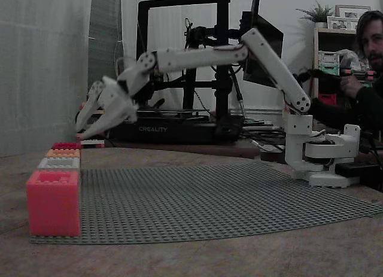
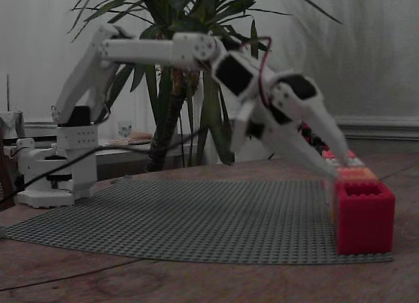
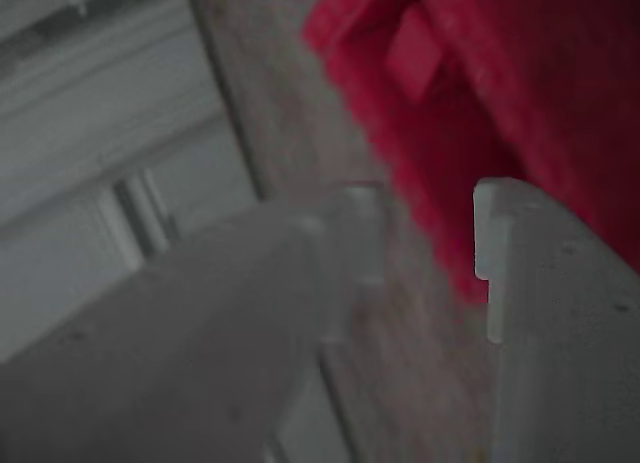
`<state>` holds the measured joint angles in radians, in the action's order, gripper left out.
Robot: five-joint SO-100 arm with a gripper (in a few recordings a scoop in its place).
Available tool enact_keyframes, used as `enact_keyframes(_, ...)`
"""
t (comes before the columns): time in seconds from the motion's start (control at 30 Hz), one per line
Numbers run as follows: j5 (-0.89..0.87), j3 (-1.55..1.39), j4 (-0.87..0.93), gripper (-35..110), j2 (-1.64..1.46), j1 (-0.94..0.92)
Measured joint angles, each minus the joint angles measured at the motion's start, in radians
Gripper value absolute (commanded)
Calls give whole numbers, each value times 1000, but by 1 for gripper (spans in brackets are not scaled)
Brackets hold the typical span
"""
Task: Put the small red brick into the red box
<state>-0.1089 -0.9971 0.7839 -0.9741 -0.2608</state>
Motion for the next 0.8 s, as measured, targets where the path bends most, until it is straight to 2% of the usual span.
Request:
enact_keyframes(0.17, 72, -207, 167, 0, -302, 63)
enact_keyframes(0.4, 155, -690, 345, 0, -776, 175)
enact_keyframes(0.63, 181, -1312, 382, 0, -1325, 247)
enact_keyframes(0.8, 176, -1594, 414, 0, -1695, 258)
